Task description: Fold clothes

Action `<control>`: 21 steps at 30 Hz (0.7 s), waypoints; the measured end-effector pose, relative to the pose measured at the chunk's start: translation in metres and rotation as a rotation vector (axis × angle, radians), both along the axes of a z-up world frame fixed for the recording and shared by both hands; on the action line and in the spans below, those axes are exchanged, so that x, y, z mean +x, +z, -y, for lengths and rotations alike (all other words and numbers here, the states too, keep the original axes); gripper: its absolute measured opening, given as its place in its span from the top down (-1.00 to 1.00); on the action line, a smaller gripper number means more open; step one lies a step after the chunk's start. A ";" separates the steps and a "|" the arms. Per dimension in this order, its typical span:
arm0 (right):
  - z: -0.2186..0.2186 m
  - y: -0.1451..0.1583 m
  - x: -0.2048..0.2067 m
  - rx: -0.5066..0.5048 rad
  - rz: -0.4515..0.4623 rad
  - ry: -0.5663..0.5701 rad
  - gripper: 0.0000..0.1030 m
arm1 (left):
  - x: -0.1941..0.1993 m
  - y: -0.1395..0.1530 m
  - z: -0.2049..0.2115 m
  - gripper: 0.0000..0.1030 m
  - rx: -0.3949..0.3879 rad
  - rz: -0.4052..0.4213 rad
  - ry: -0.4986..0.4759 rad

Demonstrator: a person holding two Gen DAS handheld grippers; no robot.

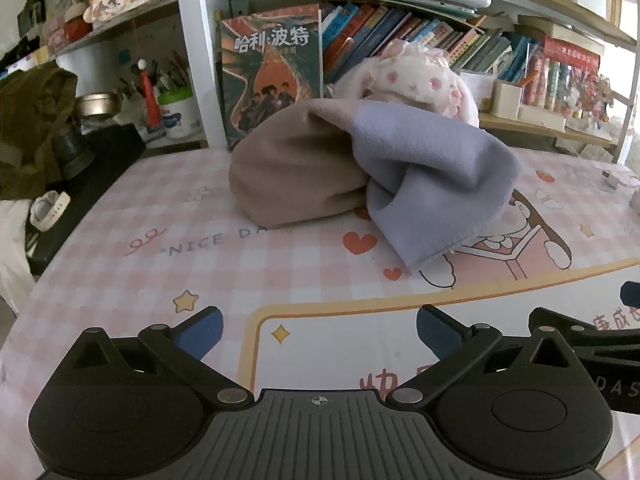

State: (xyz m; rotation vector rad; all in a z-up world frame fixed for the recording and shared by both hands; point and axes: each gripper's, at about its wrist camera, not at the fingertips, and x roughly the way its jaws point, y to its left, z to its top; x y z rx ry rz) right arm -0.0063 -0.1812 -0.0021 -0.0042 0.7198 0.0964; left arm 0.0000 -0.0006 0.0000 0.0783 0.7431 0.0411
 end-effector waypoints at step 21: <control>-0.003 0.001 0.001 -0.007 -0.012 0.002 -1.00 | 0.000 0.003 -0.002 -1.00 -0.021 0.004 0.015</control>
